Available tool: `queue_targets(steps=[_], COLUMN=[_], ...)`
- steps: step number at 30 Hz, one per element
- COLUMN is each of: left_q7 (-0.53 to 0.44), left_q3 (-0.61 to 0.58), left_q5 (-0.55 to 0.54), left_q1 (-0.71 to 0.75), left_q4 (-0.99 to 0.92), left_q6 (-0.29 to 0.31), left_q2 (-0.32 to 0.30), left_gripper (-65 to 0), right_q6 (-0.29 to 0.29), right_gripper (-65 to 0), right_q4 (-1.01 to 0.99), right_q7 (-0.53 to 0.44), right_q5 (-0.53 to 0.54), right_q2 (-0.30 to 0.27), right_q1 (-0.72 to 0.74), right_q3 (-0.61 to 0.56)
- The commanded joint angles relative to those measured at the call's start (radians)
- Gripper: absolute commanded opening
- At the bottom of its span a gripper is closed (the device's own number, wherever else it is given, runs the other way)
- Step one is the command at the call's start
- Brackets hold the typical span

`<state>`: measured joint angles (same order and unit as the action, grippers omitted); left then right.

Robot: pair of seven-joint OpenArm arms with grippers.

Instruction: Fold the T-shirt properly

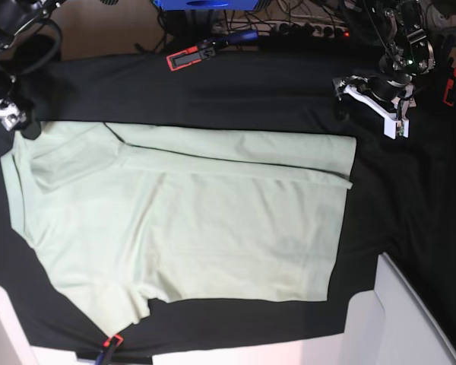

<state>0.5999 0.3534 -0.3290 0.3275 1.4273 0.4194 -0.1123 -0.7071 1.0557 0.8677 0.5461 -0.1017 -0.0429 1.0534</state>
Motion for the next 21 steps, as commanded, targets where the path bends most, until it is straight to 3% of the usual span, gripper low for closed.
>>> queue_targets(steps=[1,9,11,16,21], left_q7=[-0.021,-0.021,-0.021,-0.022,-0.021], left_q3=[0.003,-0.009,-0.009,-0.003,-0.009], left_q5=[-0.011,-0.011,-0.011,-0.011,-0.011], left_q1=[-0.003,-0.003,-0.008,-0.029,-0.043], left_q4=[0.005,-0.013,-0.013,-0.012,-0.009], left_q6=[0.005,0.009,0.009,0.009,0.009], left_q2=[-0.013,-0.013,-0.013,0.001,0.016], left_gripper=[-6.2,-6.4,-6.4,-6.4,-5.5], right_q6=[0.009,0.009,0.009,0.009,0.009], right_gripper=[-15.8,-18.3,-28.0,-63.0,-65.0], right_q4=[-0.012,-0.137,-0.147,-0.147,-0.147], right_q7=[0.002,0.000,-0.003,0.000,0.002], right_q5=[-0.013,-0.016,-0.016,-0.016,-0.017], right_q2=[-0.008,-0.054,-0.054,-0.053,-0.049], right_q1=[0.005,0.047,0.047,0.048,0.048], right_q3=[-0.005,-0.011,-0.011,-0.012,-0.012])
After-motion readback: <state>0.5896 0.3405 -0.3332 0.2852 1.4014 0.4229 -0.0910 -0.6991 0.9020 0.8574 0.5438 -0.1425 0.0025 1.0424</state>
